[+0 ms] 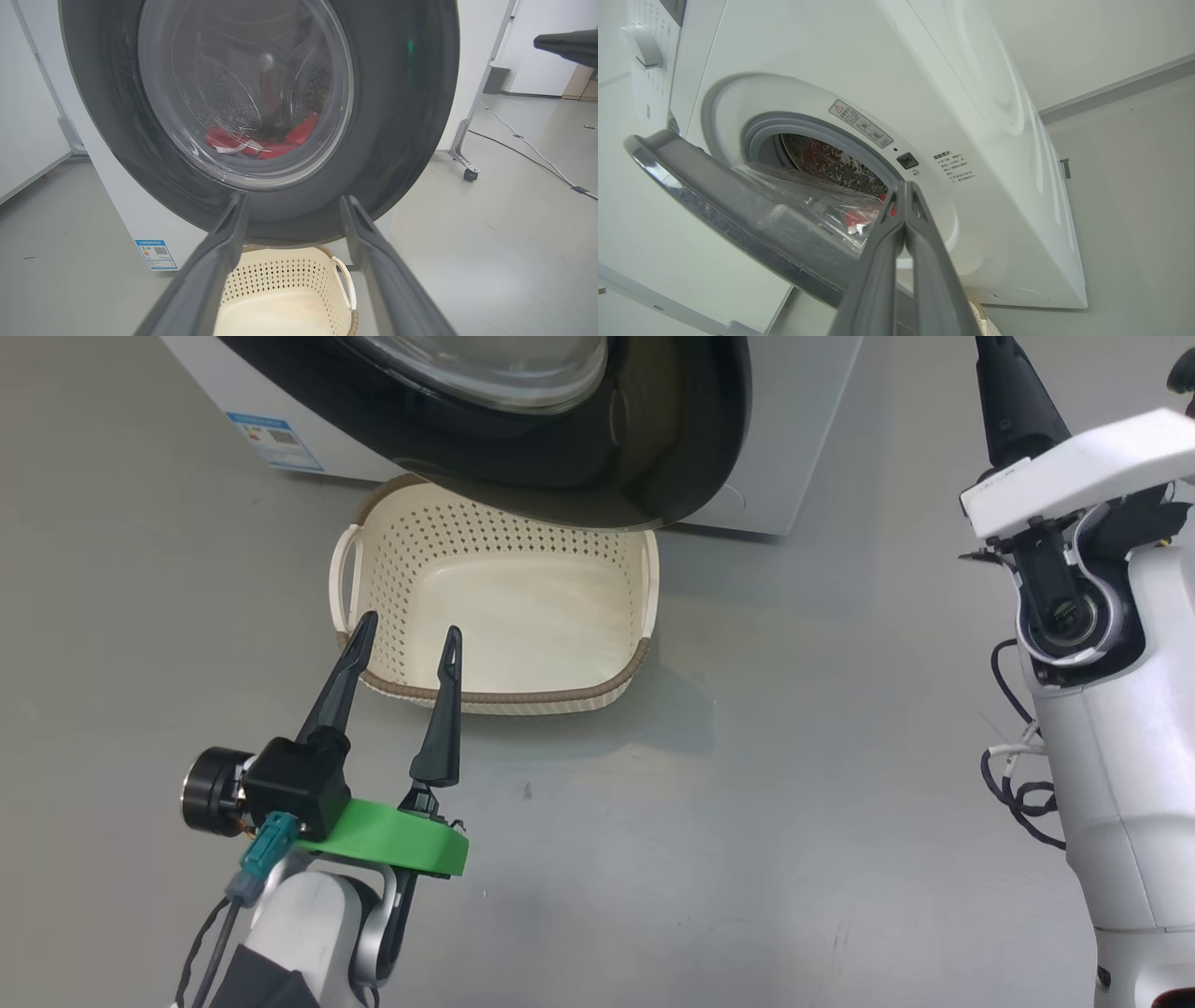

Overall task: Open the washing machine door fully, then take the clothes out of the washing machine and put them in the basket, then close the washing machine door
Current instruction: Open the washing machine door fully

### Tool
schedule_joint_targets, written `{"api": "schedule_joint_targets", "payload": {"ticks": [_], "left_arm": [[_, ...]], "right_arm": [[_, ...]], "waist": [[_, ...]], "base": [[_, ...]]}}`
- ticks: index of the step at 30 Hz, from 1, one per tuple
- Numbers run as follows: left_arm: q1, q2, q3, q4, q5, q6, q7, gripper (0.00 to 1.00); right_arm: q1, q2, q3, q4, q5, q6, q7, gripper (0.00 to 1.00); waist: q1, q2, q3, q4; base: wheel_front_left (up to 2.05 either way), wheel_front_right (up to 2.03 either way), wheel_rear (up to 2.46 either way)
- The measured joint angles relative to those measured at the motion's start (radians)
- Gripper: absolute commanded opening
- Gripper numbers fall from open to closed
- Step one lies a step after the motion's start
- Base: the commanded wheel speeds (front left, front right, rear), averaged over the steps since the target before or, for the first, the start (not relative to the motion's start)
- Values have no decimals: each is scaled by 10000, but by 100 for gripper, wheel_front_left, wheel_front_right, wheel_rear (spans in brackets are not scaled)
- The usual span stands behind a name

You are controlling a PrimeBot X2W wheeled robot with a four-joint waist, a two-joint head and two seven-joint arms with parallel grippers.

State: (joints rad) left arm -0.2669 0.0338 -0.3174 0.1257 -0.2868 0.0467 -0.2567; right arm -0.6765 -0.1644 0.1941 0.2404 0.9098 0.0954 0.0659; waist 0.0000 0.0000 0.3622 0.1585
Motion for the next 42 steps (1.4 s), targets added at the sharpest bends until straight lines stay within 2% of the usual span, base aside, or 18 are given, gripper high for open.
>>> {"api": "schedule_joint_targets", "payload": {"ticks": [7,11,12,15,30,42], "left_arm": [[-276,-2,-134,-12,-125,12,0,100],[-383,-4,-180,-12,-146,23,0,100],[-437,-6,-224,-8,-234,25,0,100],[-500,-10,-253,2,-303,98,0,100],[-624,-13,-347,4,-316,188,0,100],[-625,-15,-359,12,-316,201,0,100]], "right_arm": [[-835,366,-529,443,1848,-61,1551,0],[-1309,418,-635,690,2541,-297,2372,0],[-1487,412,-721,857,2809,-476,2736,0],[-1730,422,-849,1043,3227,-717,3204,0],[-2556,493,-844,1638,4543,-1473,5306,0],[-2856,422,-773,1958,4892,-1789,6270,0]], "waist": [[0,0,435,504],[0,0,650,732],[0,1,735,835],[0,0,831,967],[0,0,982,1220],[0,0,986,1246]], "base": [[0,0,0],[0,0,0],[0,0,0],[0,0,0],[0,0,0],[0,0,0]]}}
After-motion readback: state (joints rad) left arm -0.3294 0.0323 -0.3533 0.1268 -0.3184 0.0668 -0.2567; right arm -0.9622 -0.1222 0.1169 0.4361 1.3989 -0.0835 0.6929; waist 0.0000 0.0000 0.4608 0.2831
